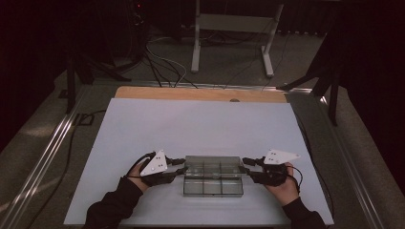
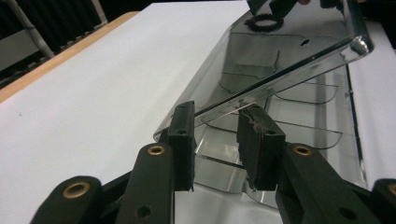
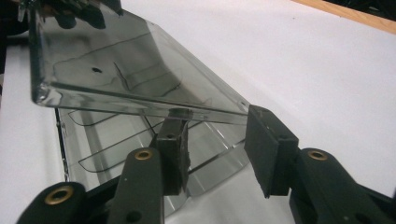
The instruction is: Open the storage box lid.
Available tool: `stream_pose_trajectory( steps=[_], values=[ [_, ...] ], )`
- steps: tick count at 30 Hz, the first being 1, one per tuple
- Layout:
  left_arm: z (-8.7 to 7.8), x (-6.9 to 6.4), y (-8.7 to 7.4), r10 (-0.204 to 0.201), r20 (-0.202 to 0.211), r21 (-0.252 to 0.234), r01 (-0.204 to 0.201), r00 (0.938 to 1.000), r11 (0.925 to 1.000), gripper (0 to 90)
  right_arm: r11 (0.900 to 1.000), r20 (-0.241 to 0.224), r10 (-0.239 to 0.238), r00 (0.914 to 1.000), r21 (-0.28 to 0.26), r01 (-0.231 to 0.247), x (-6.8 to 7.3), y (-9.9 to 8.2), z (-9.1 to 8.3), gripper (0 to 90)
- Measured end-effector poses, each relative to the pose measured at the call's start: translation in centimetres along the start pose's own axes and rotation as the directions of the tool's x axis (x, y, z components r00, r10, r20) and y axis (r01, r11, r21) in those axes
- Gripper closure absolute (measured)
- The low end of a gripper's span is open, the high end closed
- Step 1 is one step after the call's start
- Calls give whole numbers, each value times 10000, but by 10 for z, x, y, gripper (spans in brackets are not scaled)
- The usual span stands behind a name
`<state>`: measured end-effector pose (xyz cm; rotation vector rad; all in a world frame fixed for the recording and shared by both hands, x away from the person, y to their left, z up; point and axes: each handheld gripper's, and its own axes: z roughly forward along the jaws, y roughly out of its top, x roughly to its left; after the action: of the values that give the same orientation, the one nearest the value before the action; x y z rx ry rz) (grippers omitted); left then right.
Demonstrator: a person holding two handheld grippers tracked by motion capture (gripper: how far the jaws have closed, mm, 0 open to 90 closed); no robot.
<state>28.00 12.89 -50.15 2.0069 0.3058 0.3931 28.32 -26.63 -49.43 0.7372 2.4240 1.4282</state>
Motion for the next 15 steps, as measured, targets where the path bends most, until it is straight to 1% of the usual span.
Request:
stream_pose_trajectory(
  steps=[3, 7, 10, 13, 14, 15],
  values=[
    [0, 2, 1, -131, -32, -46, 131, 9999, 9999, 713, 10000, 11, -81, 10000, 17, 81, 0, 2, 2, 614],
    [1, 4, 1, -251, -158, -36, 251, 9996, 9997, 730, 9999, 189, -126, 9997, 11, 126, -1, 5, 4, 635],
    [1, 7, 2, -345, -179, -112, 343, 9992, 9994, 749, 9998, 201, 68, 9998, -165, -65, -2, 6, 4, 645],
    [2, 9, 2, -409, -226, -121, 407, 9989, 9991, 756, 9997, 306, 66, 9995, -241, -59, -3, 8, 4, 664],
    [2, 9, 3, -523, -226, -195, 519, 9984, 9985, 762, 9997, 362, 56, 9993, -228, -48, -3, 9, 5, 673],
    [2, 10, 3, -528, -227, -221, 523, 9983, 9984, 763, 9997, 412, 78, 9991, -215, -69, -4, 10, 5, 679]
  ],
)
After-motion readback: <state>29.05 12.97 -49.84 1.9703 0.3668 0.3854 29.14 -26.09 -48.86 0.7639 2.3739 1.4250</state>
